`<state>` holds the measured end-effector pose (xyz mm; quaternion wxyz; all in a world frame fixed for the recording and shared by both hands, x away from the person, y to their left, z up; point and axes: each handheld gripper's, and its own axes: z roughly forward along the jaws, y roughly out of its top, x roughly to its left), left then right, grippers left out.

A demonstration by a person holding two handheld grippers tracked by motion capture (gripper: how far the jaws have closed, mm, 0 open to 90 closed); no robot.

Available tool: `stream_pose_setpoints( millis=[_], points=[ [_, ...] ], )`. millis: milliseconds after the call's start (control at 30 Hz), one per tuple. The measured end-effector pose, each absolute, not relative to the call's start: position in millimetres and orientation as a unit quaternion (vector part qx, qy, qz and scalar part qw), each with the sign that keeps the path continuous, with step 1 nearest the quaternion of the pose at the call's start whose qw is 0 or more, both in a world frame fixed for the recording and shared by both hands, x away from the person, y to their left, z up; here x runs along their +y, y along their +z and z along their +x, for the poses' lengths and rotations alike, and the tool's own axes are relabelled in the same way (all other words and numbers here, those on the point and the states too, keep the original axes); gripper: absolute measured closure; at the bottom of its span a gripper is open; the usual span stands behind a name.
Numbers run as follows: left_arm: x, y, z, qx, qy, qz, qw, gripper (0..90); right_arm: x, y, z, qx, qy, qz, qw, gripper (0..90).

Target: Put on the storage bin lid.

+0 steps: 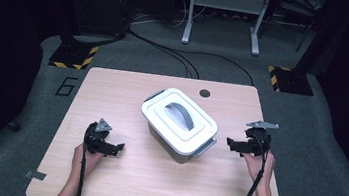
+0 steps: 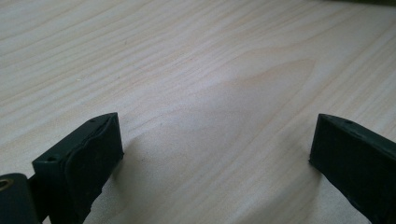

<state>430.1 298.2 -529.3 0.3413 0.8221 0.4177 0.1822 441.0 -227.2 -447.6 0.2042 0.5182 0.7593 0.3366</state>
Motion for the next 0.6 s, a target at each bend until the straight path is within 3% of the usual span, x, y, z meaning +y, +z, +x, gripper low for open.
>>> stream_pose_setpoints(
  millis=[600],
  points=[
    [298, -529, 430, 0.418, 0.182, 0.822, 0.341, 2.3, -239, -511, 413, 0.76, 0.289, 0.549, 0.193, 0.4]
  ],
)
